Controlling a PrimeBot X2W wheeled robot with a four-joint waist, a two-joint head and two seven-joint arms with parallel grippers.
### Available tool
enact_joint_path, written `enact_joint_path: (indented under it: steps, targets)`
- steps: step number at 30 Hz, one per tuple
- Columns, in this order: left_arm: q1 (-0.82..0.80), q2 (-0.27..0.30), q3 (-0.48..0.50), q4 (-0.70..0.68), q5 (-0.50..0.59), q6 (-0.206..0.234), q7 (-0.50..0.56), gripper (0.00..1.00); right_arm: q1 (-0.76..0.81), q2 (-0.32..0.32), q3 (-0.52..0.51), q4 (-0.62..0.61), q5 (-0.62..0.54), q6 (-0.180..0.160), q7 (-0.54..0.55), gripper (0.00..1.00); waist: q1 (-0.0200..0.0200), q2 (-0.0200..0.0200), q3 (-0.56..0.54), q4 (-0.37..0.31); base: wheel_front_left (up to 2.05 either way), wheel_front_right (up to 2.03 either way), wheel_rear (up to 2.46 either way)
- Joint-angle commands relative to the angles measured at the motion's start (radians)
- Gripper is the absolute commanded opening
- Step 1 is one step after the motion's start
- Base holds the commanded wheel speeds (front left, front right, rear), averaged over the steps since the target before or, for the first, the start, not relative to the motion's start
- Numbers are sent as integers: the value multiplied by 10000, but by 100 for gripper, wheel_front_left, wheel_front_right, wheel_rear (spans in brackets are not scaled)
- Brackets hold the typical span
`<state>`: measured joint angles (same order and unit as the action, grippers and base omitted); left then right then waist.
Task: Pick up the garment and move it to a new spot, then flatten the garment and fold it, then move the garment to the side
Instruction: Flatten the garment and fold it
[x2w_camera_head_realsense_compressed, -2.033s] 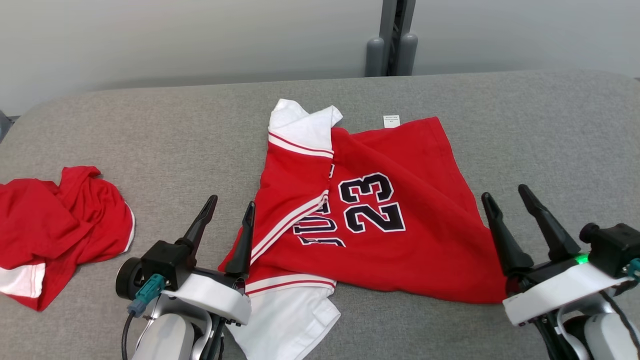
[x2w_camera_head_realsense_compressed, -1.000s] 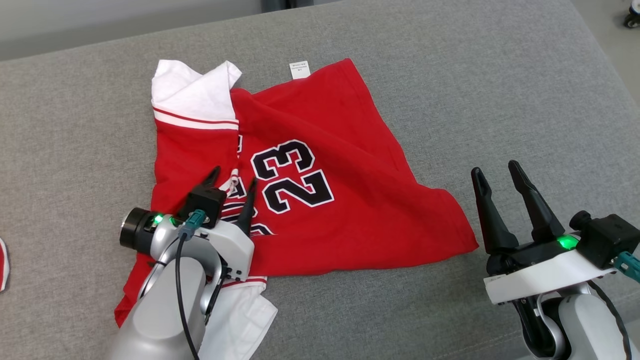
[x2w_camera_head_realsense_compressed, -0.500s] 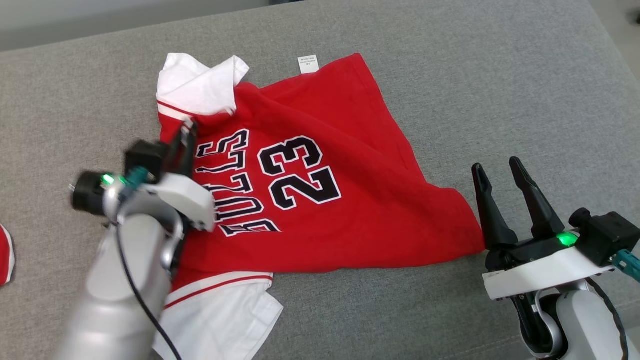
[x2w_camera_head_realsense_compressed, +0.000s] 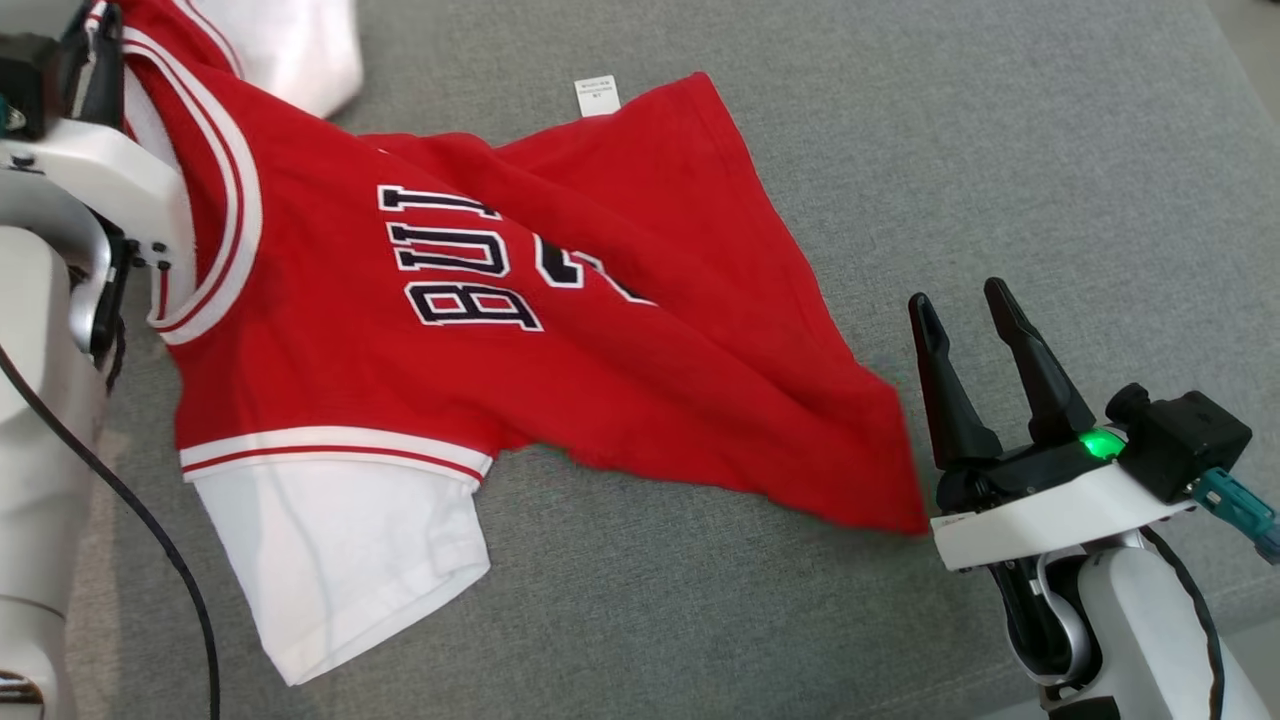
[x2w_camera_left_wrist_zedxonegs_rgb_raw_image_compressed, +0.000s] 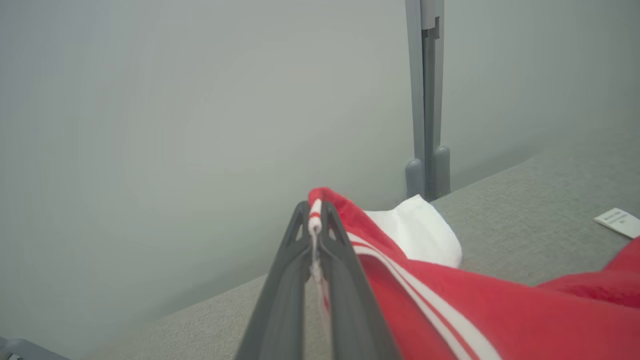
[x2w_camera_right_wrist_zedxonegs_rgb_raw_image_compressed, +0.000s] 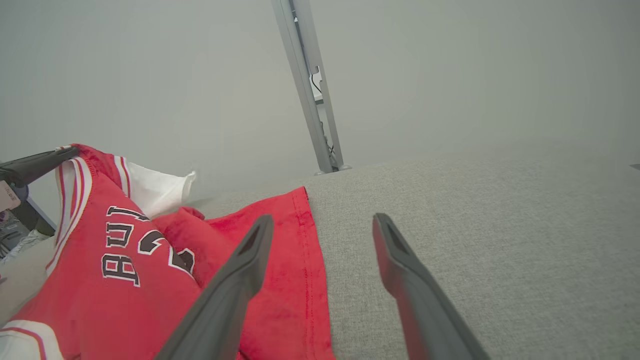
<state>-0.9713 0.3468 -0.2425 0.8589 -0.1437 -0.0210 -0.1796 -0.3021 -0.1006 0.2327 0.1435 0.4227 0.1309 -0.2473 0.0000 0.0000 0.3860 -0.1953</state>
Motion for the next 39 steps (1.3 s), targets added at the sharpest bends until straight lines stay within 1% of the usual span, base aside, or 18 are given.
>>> enact_joint_path:
  steps: [1, 4, 5, 6, 7, 8, 13, 18, 20, 22, 24, 25, 29, 31, 33, 38, 39]
  targets:
    - [-216, 53, -13, 134, 82, -89, 27, 0, -106, -4, -4, 37, -27, -3, -87, 100, 0, 0, 100, -95, 0, 0, 0]
    - [-597, 149, -36, 665, 88, -35, 60, 0, -211, 67, 65, 135, -19, -3, -133, 100, 0, 0, 200, -171, 0, 0, 0]
    - [-688, 142, -6, 862, 38, 16, 61, 29, -228, 94, 90, 168, -25, -3, -134, 100, 0, 0, 221, -186, 0, 0, 0]
    - [-747, 135, 24, 1102, -13, 64, 148, 100, -257, 123, 129, 199, -28, -3, -129, 100, 0, 0, 239, -199, 0, 0, 0]
    - [-796, 109, 14, 1319, -35, 54, 217, 100, -300, 147, 169, 216, -30, -3, -144, 100, 0, 0, 253, -206, 0, 0, 0]
    - [-844, 46, -49, 1487, -52, -52, 259, 100, -335, 165, 208, 233, -25, -3, -154, 100, 0, 0, 253, -202, 0, 0, 0]
    - [-905, -149, 24, 1892, -243, 67, -271, 100, -315, 126, 176, 342, -74, -3, -190, 100, 0, 0, 64, 51, 0, 0, 0]
    - [-440, -404, 118, 1638, -474, 54, -712, 100, -162, -10, 83, 384, -73, -3, -196, 100, 0, 0, -429, 491, 0, 0, 0]
    - [-112, -560, 242, 1273, -660, 35, -807, 100, -34, -73, -15, 399, -84, -3, -195, 100, 0, 0, -677, 745, 0, 0, 0]
    - [616, -782, 475, 351, -901, 94, -861, 100, 125, -137, -110, 402, -164, -3, -198, 100, 0, 0, -984, 1129, 0, 0, 0]
    - [1378, -1014, 624, -553, -983, 244, -862, 100, 275, -194, -189, 392, -255, -3, -199, 100, 0, 0, -1197, 1457, 0, 0, 0]
    - [1378, -1014, 624, -553, -983, 244, -862, 100, 275, -194, -189, 392, -255, -3, -199, 100, 0, 0, -1197, 1457, 0, 0, 0]
    - [3175, -1643, 734, -2174, -1098, 351, -864, 100, 567, -326, -232, 474, -448, -3, -200, 100, 0, 0, -1706, 2024, 0, 0, 0]
    - [4055, -1957, 779, -2766, -1159, 421, -864, 100, 676, -422, -434, 563, -684, -3, -200, 100, 0, 0, -1945, 2259, 0, 0, 0]
    - [4906, -2237, 677, -3267, -1260, 246, -866, 100, 714, -357, -720, 626, -886, -3, -200, 100, 0, 0, -2144, 2454, 0, 0, 0]
    - [6558, -2633, 571, -4028, -1519, 101, -866, 100, 863, -191, -1052, 577, -1187, -3, -164, 100, 0, 0, -2505, 2807, 0, 0, 0]
    - [7075, -2732, 507, -4138, -1675, 71, -866, 100, 926, -215, -1119, 611, -1451, -3, -125, 100, 0, 0, -2647, 2882, 0, 0, 0]
